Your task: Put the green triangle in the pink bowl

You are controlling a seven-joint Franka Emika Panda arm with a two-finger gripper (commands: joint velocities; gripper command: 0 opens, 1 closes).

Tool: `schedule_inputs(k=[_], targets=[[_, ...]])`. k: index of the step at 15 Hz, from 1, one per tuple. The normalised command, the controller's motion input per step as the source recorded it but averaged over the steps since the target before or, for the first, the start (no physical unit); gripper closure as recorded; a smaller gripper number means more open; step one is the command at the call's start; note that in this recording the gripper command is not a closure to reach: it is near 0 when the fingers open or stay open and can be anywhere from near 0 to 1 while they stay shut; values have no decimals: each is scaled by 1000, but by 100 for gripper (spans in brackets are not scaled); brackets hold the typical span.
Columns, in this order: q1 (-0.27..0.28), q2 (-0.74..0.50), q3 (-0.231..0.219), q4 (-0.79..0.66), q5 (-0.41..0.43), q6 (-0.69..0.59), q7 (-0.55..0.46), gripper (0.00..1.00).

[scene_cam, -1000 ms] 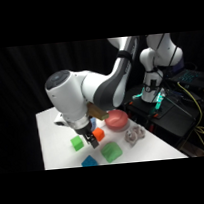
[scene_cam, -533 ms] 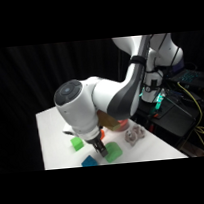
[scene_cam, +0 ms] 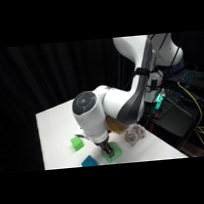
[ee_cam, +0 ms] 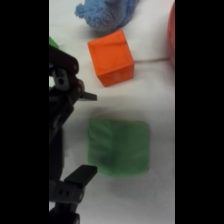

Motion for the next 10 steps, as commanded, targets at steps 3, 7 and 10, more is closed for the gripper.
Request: schedule_inputs(k=[3, 7, 10], targets=[[96, 174, 19, -63, 50, 331, 101, 0], [157, 184, -6, 48, 54, 197, 109, 0], [157, 15, -69, -40, 28, 148, 157, 100]])
